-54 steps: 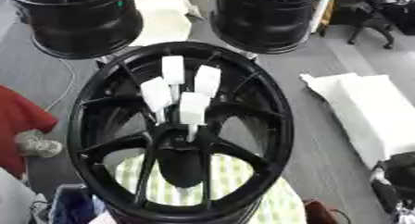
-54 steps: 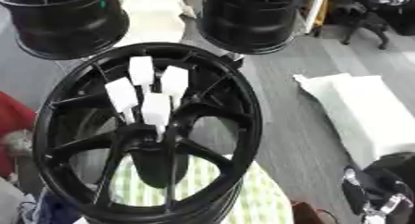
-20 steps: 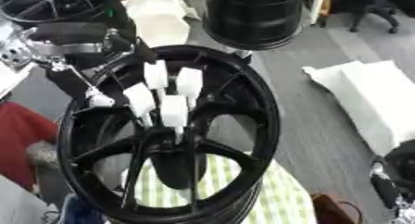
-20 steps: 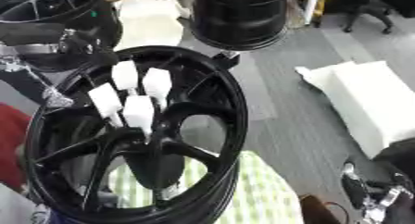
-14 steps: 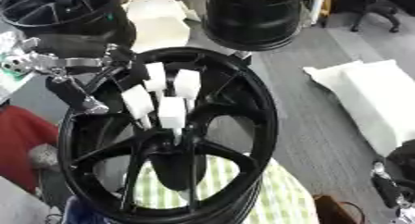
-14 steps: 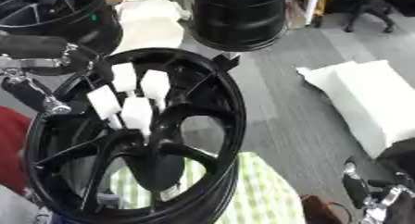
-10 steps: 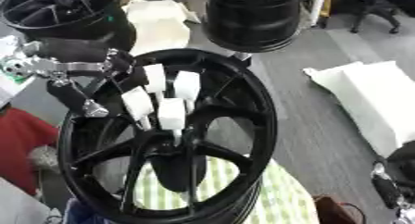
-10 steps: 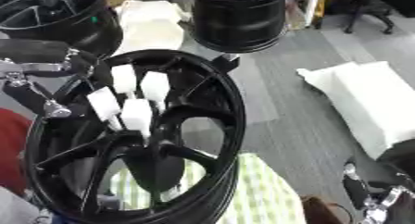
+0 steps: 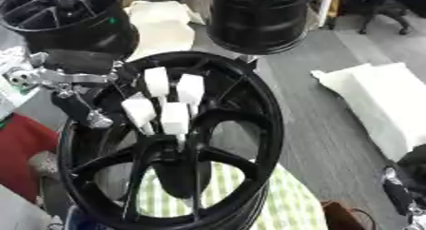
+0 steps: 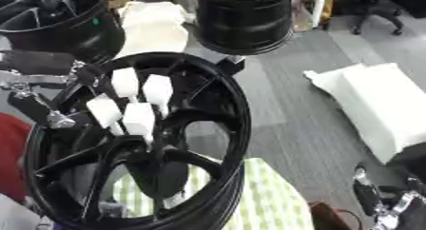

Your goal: Pull the pin out of the wheel hub.

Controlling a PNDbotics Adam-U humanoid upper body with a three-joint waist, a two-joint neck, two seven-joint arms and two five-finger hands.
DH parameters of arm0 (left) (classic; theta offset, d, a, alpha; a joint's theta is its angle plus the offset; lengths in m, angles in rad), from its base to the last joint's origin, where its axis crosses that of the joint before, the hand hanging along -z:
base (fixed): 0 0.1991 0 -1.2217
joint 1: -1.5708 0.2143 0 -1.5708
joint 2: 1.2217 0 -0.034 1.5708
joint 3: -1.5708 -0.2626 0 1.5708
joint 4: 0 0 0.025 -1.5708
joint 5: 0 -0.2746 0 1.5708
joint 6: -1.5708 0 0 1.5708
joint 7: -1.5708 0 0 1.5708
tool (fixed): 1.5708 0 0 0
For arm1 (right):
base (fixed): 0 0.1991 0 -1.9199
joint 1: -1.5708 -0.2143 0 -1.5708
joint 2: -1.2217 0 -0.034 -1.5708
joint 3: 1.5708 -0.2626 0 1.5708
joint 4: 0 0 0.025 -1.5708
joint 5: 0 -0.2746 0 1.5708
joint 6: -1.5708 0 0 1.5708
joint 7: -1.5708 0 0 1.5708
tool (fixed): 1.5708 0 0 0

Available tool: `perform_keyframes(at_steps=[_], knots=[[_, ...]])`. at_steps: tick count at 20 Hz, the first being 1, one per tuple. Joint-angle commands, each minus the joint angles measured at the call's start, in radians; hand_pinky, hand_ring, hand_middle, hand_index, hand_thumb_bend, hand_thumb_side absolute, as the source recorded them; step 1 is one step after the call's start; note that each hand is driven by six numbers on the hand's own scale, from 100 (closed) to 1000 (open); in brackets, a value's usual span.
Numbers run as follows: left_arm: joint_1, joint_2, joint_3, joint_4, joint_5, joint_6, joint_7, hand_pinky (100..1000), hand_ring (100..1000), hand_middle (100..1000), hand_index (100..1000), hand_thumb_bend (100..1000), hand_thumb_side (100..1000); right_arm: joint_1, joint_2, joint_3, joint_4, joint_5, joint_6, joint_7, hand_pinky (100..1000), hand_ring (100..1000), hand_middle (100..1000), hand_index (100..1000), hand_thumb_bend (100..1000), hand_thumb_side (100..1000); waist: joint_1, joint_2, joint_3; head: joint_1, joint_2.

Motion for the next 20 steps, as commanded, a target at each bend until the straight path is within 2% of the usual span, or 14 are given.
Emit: perform_keyframes(at_steps=[1, 5, 8, 9, 10, 14, 20], knots=[[-0.018, 0.012, -0.008, 0.003, 0.007, -0.35, -0.348, 743, 634, 715, 826, 221, 100, -0.006, -0.02, -0.005, -0.012, 0.006, -0.002, 0.0, 299, 489, 763, 715, 447, 216, -0.004, -0.017, 0.0, 0.001, -0.011], [-0.019, 0.001, -0.017, 0.017, -0.001, -0.35, -0.348, 727, 598, 673, 799, 188, 100, -0.007, -0.02, -0.004, -0.012, 0.006, -0.002, 0.0, 299, 489, 763, 715, 447, 216, -0.004, -0.016, -0.002, 0.001, -0.011], [-0.021, -0.008, -0.014, 0.03, -0.002, -0.35, -0.348, 695, 532, 580, 726, 100, 100, -0.008, -0.019, -0.003, -0.012, 0.006, -0.002, 0.0, 300, 489, 763, 715, 447, 216, -0.005, -0.015, -0.003, 0.001, -0.01], [-0.022, -0.011, -0.009, 0.035, 0.002, -0.35, -0.348, 692, 524, 567, 715, 100, 100, -0.008, -0.019, -0.003, -0.012, 0.006, -0.002, 0.0, 300, 489, 763, 715, 448, 216, -0.005, -0.015, -0.004, 0.001, -0.01], [-0.024, -0.014, -0.004, 0.04, 0.009, -0.35, -0.348, 682, 498, 515, 672, 100, 100, -0.008, -0.019, -0.003, -0.013, 0.006, -0.002, 0.0, 300, 489, 763, 715, 448, 217, -0.005, -0.015, -0.003, 0.001, -0.009], [-0.034, -0.023, 0.021, 0.053, 0.051, -0.35, -0.348, 662, 443, 429, 586, 100, 206, -0.007, -0.017, -0.003, -0.012, 0.005, -0.002, 0.0, 300, 489, 763, 715, 448, 217, -0.006, -0.015, -0.002, 0.0, -0.008], [-0.077, -0.044, 0.077, 0.061, 0.113, -0.35, -0.348, 660, 414, 391, 551, 100, 220, -0.003, -0.017, -0.004, -0.01, 0.004, 0.0, 0.0, 300, 489, 763, 715, 448, 218, -0.008, -0.018, 0.003, -0.001, -0.007]])
